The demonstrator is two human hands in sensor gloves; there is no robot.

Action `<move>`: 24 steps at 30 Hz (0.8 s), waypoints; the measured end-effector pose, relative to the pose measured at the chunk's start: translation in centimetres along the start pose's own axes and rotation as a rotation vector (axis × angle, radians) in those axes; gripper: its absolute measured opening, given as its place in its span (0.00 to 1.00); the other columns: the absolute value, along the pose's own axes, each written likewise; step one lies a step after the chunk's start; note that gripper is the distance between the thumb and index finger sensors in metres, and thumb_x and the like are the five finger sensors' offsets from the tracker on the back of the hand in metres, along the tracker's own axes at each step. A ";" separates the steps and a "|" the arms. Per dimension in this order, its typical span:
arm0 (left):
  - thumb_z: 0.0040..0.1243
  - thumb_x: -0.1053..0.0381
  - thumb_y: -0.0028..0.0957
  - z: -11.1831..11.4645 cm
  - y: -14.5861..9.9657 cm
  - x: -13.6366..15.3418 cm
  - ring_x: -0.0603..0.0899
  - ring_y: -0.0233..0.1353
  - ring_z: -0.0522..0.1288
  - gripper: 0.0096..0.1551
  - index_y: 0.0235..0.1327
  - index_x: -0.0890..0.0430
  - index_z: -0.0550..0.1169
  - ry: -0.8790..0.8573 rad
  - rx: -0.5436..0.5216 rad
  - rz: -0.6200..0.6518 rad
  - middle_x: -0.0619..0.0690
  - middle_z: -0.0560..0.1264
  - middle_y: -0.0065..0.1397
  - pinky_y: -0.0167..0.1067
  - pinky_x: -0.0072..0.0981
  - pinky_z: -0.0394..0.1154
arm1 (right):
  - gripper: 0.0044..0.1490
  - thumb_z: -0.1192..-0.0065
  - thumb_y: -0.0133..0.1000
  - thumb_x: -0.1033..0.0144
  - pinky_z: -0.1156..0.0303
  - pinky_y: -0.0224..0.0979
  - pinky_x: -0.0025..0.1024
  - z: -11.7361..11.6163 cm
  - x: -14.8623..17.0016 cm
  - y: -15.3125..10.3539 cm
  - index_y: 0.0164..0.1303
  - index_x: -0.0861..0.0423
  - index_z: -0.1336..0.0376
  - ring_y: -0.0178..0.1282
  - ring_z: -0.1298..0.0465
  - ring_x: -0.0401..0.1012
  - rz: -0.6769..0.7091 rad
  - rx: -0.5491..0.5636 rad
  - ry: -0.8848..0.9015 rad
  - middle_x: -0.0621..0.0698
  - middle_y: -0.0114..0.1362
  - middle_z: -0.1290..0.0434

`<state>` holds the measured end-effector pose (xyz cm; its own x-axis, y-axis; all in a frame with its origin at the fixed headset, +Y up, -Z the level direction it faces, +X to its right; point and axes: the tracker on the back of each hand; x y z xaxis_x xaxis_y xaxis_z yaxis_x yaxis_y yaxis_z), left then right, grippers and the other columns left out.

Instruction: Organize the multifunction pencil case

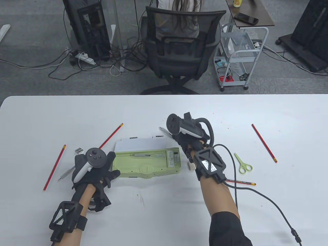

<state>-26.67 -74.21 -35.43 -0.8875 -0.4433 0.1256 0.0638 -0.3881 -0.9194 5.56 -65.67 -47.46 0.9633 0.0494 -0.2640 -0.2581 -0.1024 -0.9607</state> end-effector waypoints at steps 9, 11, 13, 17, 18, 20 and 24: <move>0.65 0.45 0.47 0.0 0.0 0.0 0.68 0.81 0.63 0.51 0.81 0.48 0.53 0.003 0.001 0.001 0.56 0.61 0.87 0.70 0.71 0.64 | 0.37 0.32 0.52 0.50 0.32 0.75 0.61 -4.0 1.5 3.8 0.69 0.56 0.33 0.71 0.28 0.62 0.023 -0.122 -0.086 0.63 0.75 0.32; 0.64 0.44 0.47 0.0 0.0 0.0 0.68 0.81 0.63 0.51 0.81 0.48 0.53 0.004 0.000 0.002 0.56 0.61 0.87 0.70 0.70 0.64 | 0.38 0.32 0.51 0.49 0.32 0.74 0.61 -4.6 1.3 4.1 0.69 0.57 0.33 0.71 0.28 0.62 0.054 -0.101 -0.095 0.63 0.75 0.33; 0.64 0.45 0.47 0.0 0.0 0.0 0.68 0.81 0.63 0.51 0.81 0.48 0.53 0.001 0.000 0.001 0.56 0.61 0.87 0.70 0.70 0.64 | 0.39 0.32 0.51 0.49 0.32 0.75 0.61 -5.1 1.1 4.3 0.68 0.57 0.33 0.71 0.29 0.62 0.067 -0.109 -0.117 0.63 0.75 0.33; 0.64 0.45 0.47 0.0 0.0 0.0 0.69 0.81 0.63 0.51 0.81 0.48 0.53 0.002 0.000 0.001 0.56 0.61 0.87 0.70 0.70 0.63 | 0.38 0.31 0.50 0.48 0.32 0.74 0.61 -5.9 0.6 4.5 0.66 0.57 0.31 0.70 0.29 0.62 0.101 -0.093 -0.163 0.63 0.75 0.33; 0.64 0.45 0.47 0.0 0.0 0.0 0.68 0.81 0.63 0.51 0.81 0.48 0.53 0.002 0.000 0.001 0.56 0.61 0.87 0.70 0.70 0.63 | 0.38 0.31 0.50 0.48 0.32 0.74 0.61 -6.1 0.6 4.6 0.66 0.57 0.31 0.70 0.29 0.62 0.105 -0.096 -0.174 0.63 0.75 0.33; 0.64 0.45 0.47 0.0 0.0 0.0 0.68 0.81 0.63 0.51 0.81 0.48 0.53 0.002 0.001 0.002 0.56 0.61 0.87 0.70 0.70 0.63 | 0.37 0.31 0.49 0.49 0.32 0.74 0.61 -6.5 0.3 4.6 0.65 0.57 0.31 0.70 0.29 0.62 0.115 -0.092 -0.205 0.63 0.75 0.33; 0.64 0.44 0.47 0.1 0.0 0.0 0.69 0.81 0.63 0.51 0.81 0.48 0.53 0.005 -0.004 0.005 0.56 0.61 0.87 0.70 0.70 0.63 | 0.36 0.30 0.49 0.50 0.31 0.74 0.60 -6.5 0.0 4.4 0.62 0.57 0.29 0.70 0.28 0.61 0.139 -0.054 -0.226 0.62 0.74 0.32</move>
Point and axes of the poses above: the tracker on the back of each hand, its own x axis roughly to the little-finger side, its own y axis roughly from the wrist to the fingertips, z = x × y
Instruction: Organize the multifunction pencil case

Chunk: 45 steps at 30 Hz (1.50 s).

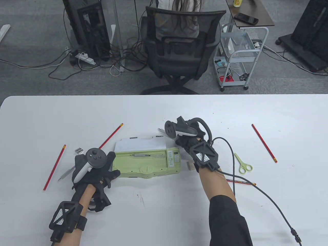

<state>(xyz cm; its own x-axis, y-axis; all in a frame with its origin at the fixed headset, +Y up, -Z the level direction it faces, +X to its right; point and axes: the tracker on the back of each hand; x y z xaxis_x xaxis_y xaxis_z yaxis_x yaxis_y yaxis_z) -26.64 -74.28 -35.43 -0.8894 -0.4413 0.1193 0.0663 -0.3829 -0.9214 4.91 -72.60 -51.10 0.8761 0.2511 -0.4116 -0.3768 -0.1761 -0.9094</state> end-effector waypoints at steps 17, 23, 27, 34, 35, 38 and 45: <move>0.64 0.44 0.47 0.0 0.0 0.0 0.69 0.81 0.63 0.51 0.81 0.48 0.53 -0.003 -0.002 -0.001 0.57 0.61 0.86 0.70 0.69 0.63 | 0.29 0.30 0.50 0.55 0.30 0.73 0.60 0.1 -0.9 0.4 0.56 0.58 0.26 0.67 0.26 0.60 0.022 0.026 -0.059 0.60 0.71 0.29; 0.64 0.45 0.47 0.0 0.0 0.0 0.69 0.81 0.63 0.51 0.81 0.48 0.53 -0.004 -0.001 0.000 0.57 0.61 0.86 0.70 0.69 0.63 | 0.29 0.30 0.51 0.54 0.31 0.74 0.60 0.2 -0.5 0.4 0.58 0.58 0.27 0.68 0.27 0.60 0.023 0.001 -0.036 0.61 0.72 0.30; 0.64 0.45 0.47 0.0 0.0 0.0 0.69 0.81 0.63 0.51 0.81 0.48 0.53 -0.003 -0.001 -0.001 0.57 0.61 0.86 0.70 0.69 0.63 | 0.30 0.31 0.52 0.54 0.32 0.74 0.61 1.1 0.3 -0.1 0.59 0.58 0.28 0.68 0.28 0.60 0.005 0.024 -0.018 0.62 0.72 0.31; 0.64 0.45 0.47 0.0 0.0 0.0 0.69 0.81 0.63 0.51 0.81 0.48 0.53 -0.003 0.000 -0.001 0.56 0.61 0.86 0.70 0.69 0.63 | 0.30 0.32 0.53 0.54 0.32 0.74 0.61 4.2 1.6 -3.4 0.60 0.58 0.29 0.69 0.28 0.61 0.014 0.079 0.031 0.62 0.72 0.32; 0.64 0.45 0.47 0.0 0.0 0.0 0.69 0.81 0.63 0.51 0.81 0.48 0.53 -0.002 0.000 -0.001 0.56 0.61 0.86 0.70 0.69 0.63 | 0.30 0.32 0.53 0.54 0.32 0.74 0.61 4.5 1.6 -3.7 0.60 0.58 0.29 0.68 0.28 0.61 0.018 0.088 0.031 0.62 0.72 0.32; 0.64 0.45 0.47 0.0 0.0 0.0 0.69 0.81 0.63 0.51 0.81 0.48 0.53 0.000 0.000 0.000 0.56 0.61 0.86 0.70 0.70 0.63 | 0.30 0.32 0.53 0.54 0.32 0.74 0.61 6.0 1.3 -5.4 0.60 0.58 0.29 0.69 0.28 0.61 0.043 0.116 0.039 0.62 0.73 0.32; 0.64 0.44 0.47 0.0 0.0 0.0 0.69 0.81 0.64 0.51 0.81 0.48 0.53 0.004 -0.003 0.001 0.57 0.61 0.86 0.70 0.69 0.63 | 0.30 0.31 0.53 0.54 0.32 0.74 0.61 8.1 -1.3 -8.3 0.60 0.58 0.29 0.69 0.28 0.61 0.136 0.174 0.048 0.62 0.73 0.32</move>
Point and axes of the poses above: the tracker on the back of each hand, its own x axis roughly to the little-finger side, its own y axis roughly from the wrist to the fingertips, z = x × y
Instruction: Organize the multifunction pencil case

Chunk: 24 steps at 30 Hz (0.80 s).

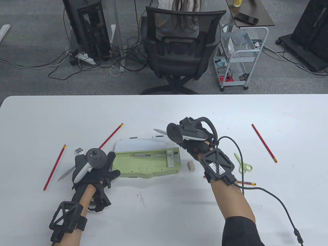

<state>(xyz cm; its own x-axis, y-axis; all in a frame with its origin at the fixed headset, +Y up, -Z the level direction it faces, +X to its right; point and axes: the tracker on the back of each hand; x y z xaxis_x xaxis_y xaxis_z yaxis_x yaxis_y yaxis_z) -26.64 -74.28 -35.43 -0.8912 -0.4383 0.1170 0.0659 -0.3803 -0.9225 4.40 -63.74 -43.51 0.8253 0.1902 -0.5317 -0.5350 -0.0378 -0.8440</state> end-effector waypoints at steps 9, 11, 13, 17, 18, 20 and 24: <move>0.64 0.44 0.47 0.0 0.0 0.0 0.69 0.81 0.64 0.51 0.81 0.48 0.53 -0.004 -0.001 0.003 0.57 0.62 0.86 0.70 0.70 0.64 | 0.30 0.31 0.52 0.54 0.31 0.74 0.60 -1.3 -6.6 0.1 0.59 0.58 0.29 0.68 0.28 0.60 0.127 0.008 -0.035 0.61 0.72 0.31; 0.64 0.44 0.47 0.0 0.0 0.0 0.69 0.81 0.63 0.51 0.81 0.48 0.53 -0.004 -0.001 0.003 0.57 0.62 0.86 0.70 0.70 0.64 | 0.30 0.31 0.52 0.54 0.31 0.74 0.60 -1.7 -7.7 0.3 0.59 0.58 0.28 0.68 0.27 0.60 0.146 0.009 -0.051 0.61 0.72 0.31; 0.64 0.45 0.47 0.0 0.0 0.0 0.69 0.81 0.63 0.51 0.81 0.48 0.53 -0.003 -0.002 0.003 0.57 0.62 0.86 0.70 0.70 0.63 | 0.30 0.31 0.52 0.54 0.31 0.74 0.60 -2.2 -8.6 0.4 0.59 0.58 0.28 0.68 0.27 0.60 0.155 0.003 -0.066 0.61 0.72 0.31; 0.64 0.45 0.47 0.0 0.0 0.0 0.69 0.81 0.64 0.51 0.81 0.48 0.53 -0.002 -0.003 0.004 0.57 0.62 0.86 0.70 0.70 0.64 | 0.29 0.30 0.52 0.54 0.31 0.73 0.60 -2.9 -9.7 0.5 0.58 0.58 0.28 0.67 0.27 0.60 0.172 0.013 -0.095 0.61 0.71 0.30; 0.64 0.45 0.47 0.0 0.0 0.0 0.69 0.81 0.64 0.51 0.81 0.48 0.53 -0.002 -0.003 0.004 0.57 0.62 0.86 0.70 0.70 0.64 | 0.29 0.30 0.52 0.54 0.31 0.73 0.60 -3.1 -10.0 0.5 0.58 0.58 0.28 0.67 0.27 0.60 0.178 0.008 -0.111 0.61 0.71 0.30; 0.64 0.45 0.47 0.0 0.0 0.0 0.69 0.81 0.64 0.51 0.81 0.48 0.53 -0.002 -0.002 0.004 0.57 0.62 0.86 0.70 0.70 0.64 | 0.29 0.30 0.52 0.54 0.31 0.73 0.60 -3.3 -10.3 0.6 0.58 0.58 0.28 0.67 0.27 0.60 0.182 0.000 -0.139 0.60 0.71 0.30; 0.64 0.45 0.47 0.0 0.0 0.0 0.69 0.81 0.64 0.51 0.81 0.48 0.53 -0.003 -0.002 0.004 0.57 0.62 0.86 0.70 0.70 0.64 | 0.29 0.29 0.51 0.54 0.30 0.73 0.60 -3.8 -10.4 0.7 0.58 0.58 0.28 0.67 0.27 0.59 0.180 -0.012 -0.150 0.60 0.71 0.30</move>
Point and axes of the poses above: the tracker on the back of each hand, its own x axis roughly to the little-finger side, its own y axis roughly from the wrist to the fingertips, z = x × y
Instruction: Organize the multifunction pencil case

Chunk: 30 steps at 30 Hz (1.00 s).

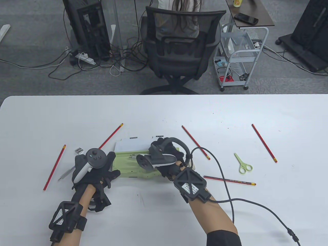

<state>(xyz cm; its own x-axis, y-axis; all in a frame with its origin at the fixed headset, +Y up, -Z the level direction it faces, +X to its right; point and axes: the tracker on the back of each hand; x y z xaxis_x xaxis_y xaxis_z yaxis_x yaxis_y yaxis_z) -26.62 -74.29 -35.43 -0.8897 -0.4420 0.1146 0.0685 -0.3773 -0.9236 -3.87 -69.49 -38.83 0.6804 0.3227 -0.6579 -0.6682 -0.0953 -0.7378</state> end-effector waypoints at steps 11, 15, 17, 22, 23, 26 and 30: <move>0.64 0.45 0.47 0.0 0.0 0.0 0.69 0.81 0.64 0.51 0.81 0.48 0.53 0.000 0.001 -0.002 0.57 0.62 0.86 0.70 0.70 0.64 | 0.30 0.28 0.50 0.53 0.30 0.73 0.59 -0.3 -0.2 0.0 0.57 0.57 0.28 0.66 0.26 0.59 0.003 0.010 -0.040 0.59 0.70 0.30; 0.65 0.45 0.47 0.0 0.1 0.0 0.69 0.81 0.63 0.51 0.81 0.48 0.53 -0.008 0.002 0.000 0.57 0.62 0.86 0.70 0.70 0.64 | 0.31 0.29 0.50 0.51 0.30 0.73 0.59 0.0 0.0 0.0 0.59 0.57 0.28 0.66 0.26 0.59 -0.001 0.016 -0.008 0.60 0.71 0.30; 0.65 0.45 0.47 0.0 0.0 0.1 0.69 0.81 0.63 0.51 0.81 0.48 0.53 -0.009 0.003 0.002 0.57 0.62 0.86 0.70 0.70 0.64 | 0.30 0.29 0.51 0.52 0.29 0.73 0.59 0.0 0.1 0.0 0.58 0.57 0.28 0.66 0.26 0.59 -0.008 0.017 0.005 0.60 0.71 0.30; 0.65 0.45 0.47 0.0 0.1 0.0 0.69 0.81 0.64 0.51 0.81 0.48 0.53 -0.006 0.002 0.001 0.57 0.62 0.86 0.70 0.70 0.64 | 0.31 0.32 0.52 0.52 0.29 0.72 0.58 0.5 1.2 -0.7 0.61 0.57 0.29 0.67 0.26 0.59 -0.069 0.088 0.095 0.61 0.71 0.30; 0.65 0.45 0.47 0.0 0.0 0.0 0.69 0.81 0.63 0.51 0.81 0.48 0.53 -0.008 0.003 0.000 0.57 0.62 0.86 0.70 0.70 0.64 | 0.32 0.33 0.53 0.52 0.29 0.73 0.59 0.7 1.6 -1.0 0.63 0.57 0.30 0.67 0.26 0.59 -0.086 0.096 0.120 0.61 0.72 0.30; 0.65 0.45 0.47 0.0 0.0 0.0 0.69 0.81 0.64 0.51 0.81 0.49 0.53 -0.005 0.002 0.000 0.57 0.62 0.86 0.70 0.70 0.64 | 0.39 0.37 0.54 0.50 0.31 0.74 0.62 0.9 3.4 -2.4 0.71 0.60 0.35 0.71 0.28 0.62 -0.156 0.095 0.198 0.63 0.75 0.32; 0.65 0.45 0.47 0.0 0.1 0.0 0.69 0.81 0.64 0.51 0.81 0.49 0.53 -0.005 0.001 0.000 0.57 0.62 0.86 0.70 0.70 0.64 | 0.46 0.39 0.55 0.48 0.37 0.76 0.67 -0.2 5.4 -4.7 0.79 0.63 0.42 0.75 0.32 0.66 -0.238 0.044 0.322 0.67 0.79 0.37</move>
<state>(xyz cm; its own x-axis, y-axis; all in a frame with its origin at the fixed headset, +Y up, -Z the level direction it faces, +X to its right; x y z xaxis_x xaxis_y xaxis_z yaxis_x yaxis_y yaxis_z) -26.65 -74.28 -35.50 -0.8876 -0.4458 0.1160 0.0693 -0.3782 -0.9231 2.96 -67.46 -38.90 0.8728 0.0183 -0.4878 -0.4877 -0.0105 -0.8729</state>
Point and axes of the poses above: the tracker on the back of each hand, its own x axis roughly to the little-finger side, its own y axis roughly from the wrist to the fingertips, z = x × y
